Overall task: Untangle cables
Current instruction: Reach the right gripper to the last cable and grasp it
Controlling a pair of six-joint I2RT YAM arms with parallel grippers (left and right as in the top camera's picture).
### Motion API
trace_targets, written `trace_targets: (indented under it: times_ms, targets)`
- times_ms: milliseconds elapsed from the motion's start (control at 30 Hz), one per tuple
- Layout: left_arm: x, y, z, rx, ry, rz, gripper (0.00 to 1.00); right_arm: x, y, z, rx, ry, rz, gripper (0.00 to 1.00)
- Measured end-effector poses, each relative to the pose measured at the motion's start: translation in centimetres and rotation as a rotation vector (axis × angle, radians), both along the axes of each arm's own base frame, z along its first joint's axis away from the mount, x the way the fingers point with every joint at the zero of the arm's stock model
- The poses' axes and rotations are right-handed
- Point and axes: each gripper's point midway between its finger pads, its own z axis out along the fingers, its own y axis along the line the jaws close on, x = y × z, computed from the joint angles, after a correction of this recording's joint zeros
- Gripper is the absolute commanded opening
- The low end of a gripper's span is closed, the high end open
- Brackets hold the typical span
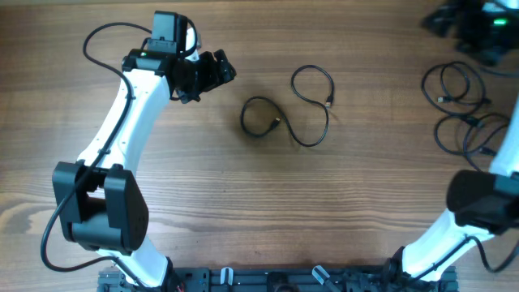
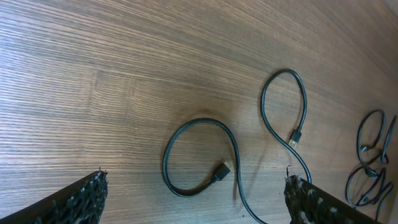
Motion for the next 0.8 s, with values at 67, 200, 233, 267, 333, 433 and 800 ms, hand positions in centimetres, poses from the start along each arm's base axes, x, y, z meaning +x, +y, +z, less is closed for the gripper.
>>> trace_targets:
  times_ms: [67,200,233,267,333,433,800]
  targets:
    - [-0.1,-0.3,0.0,0.001,-0.001,-0.007,0.93,0.7,3.9,-3.4,-0.001,0.066,0.1,0.94]
    - [-0.1,-0.2,-0.1,0.006,0.001,-0.005,0.9,2.1,8.5,-9.2,-0.033,0.15,0.139,0.82]
    - [-0.2,-0.2,-0.1,0.007,0.007,-0.003,0.89,2.4,9.3,-10.8,-0.036,0.174,0.122,0.81]
    - [-0.3,-0.1,-0.2,0.007,0.013,0.0,0.86,2.7,9.9,-12.0,-0.044,0.184,0.102,0.8]
    - [-0.5,-0.1,-0.3,0.0,0.034,0.021,0.79,3.1,10.8,-15.0,-0.092,0.216,0.044,0.74]
    - [-1.1,-0.1,-0.6,-0.018,0.086,0.075,0.77,3.4,11.7,-18.7,-0.161,0.237,-0.006,0.66]
    - [-2.0,-2.4,-0.7,-0.032,0.123,0.095,0.77,2.7,13.0,-27.9,-0.237,0.363,0.029,0.33]
